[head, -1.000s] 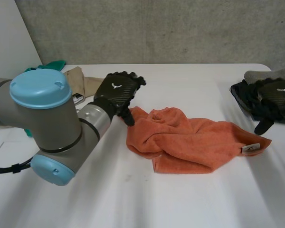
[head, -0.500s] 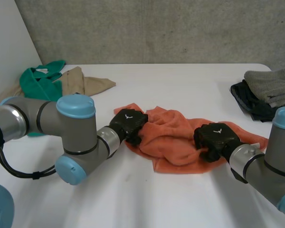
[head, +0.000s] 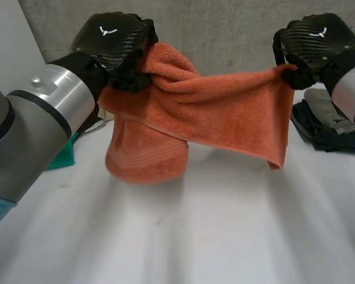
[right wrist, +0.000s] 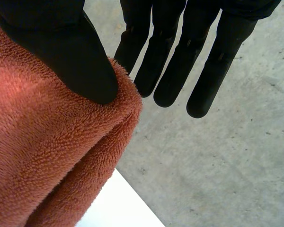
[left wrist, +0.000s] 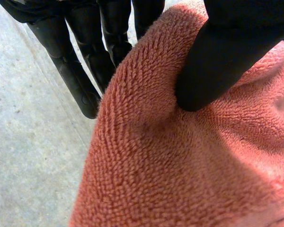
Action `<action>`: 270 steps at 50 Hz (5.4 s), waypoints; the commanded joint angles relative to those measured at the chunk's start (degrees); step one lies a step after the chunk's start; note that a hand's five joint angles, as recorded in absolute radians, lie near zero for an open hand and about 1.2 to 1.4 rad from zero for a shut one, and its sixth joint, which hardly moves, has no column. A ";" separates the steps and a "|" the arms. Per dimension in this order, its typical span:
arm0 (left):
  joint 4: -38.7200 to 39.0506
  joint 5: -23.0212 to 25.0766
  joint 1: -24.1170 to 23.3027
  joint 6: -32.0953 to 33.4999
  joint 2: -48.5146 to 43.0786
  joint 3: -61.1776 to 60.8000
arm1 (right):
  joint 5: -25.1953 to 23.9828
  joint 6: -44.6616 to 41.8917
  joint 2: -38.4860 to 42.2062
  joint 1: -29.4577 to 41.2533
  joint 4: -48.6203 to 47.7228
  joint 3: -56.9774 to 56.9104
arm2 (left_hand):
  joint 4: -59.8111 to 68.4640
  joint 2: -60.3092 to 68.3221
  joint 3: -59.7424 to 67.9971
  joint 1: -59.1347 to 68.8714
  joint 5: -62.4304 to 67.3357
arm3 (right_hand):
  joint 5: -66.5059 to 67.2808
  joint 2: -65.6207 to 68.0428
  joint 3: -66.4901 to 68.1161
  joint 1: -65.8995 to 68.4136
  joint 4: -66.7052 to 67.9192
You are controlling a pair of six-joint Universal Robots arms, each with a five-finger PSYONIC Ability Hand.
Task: Fold the laundry.
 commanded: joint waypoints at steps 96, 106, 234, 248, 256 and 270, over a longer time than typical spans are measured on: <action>9.77 6.96 10.57 -4.11 -28.89 -5.30 | -10.52 2.26 -11.68 -5.71 -0.03 -8.18 | -52.99 -52.78 -52.39 -47.24 -48.91 | 13.46 12.73 12.25 16.26 11.61; 7.76 5.99 6.26 -3.85 -36.46 2.53 | -12.28 11.32 -16.00 -7.46 -0.29 -8.54 | 11.14 11.35 11.74 16.89 15.23 | 13.46 12.73 12.25 16.26 11.61; -7.85 6.34 31.39 39.11 9.15 -45.19 | 0.90 -40.53 1.32 -16.51 28.79 22.04 | 11.42 11.63 12.01 17.17 15.50 | 13.46 12.73 12.25 16.26 11.61; 4.48 6.43 29.81 41.85 0.91 -39.66 | 1.87 -36.23 8.43 -17.04 12.37 21.09 | 11.42 11.63 12.01 17.17 15.50 | 13.46 12.73 12.25 16.26 11.61; 16.62 5.99 27.18 41.85 -12.45 -29.56 | 2.83 -29.29 16.34 -13.01 4.37 13.53 | 11.42 11.63 12.01 17.17 15.50 | 13.46 12.73 12.25 16.26 11.61; 20.94 -0.24 22.16 39.13 -32.67 -1.62 | 9.25 -26.65 32.24 -7.20 -15.94 -5.27 | 11.42 11.63 12.01 17.17 15.50 | 13.46 12.73 12.25 16.26 11.61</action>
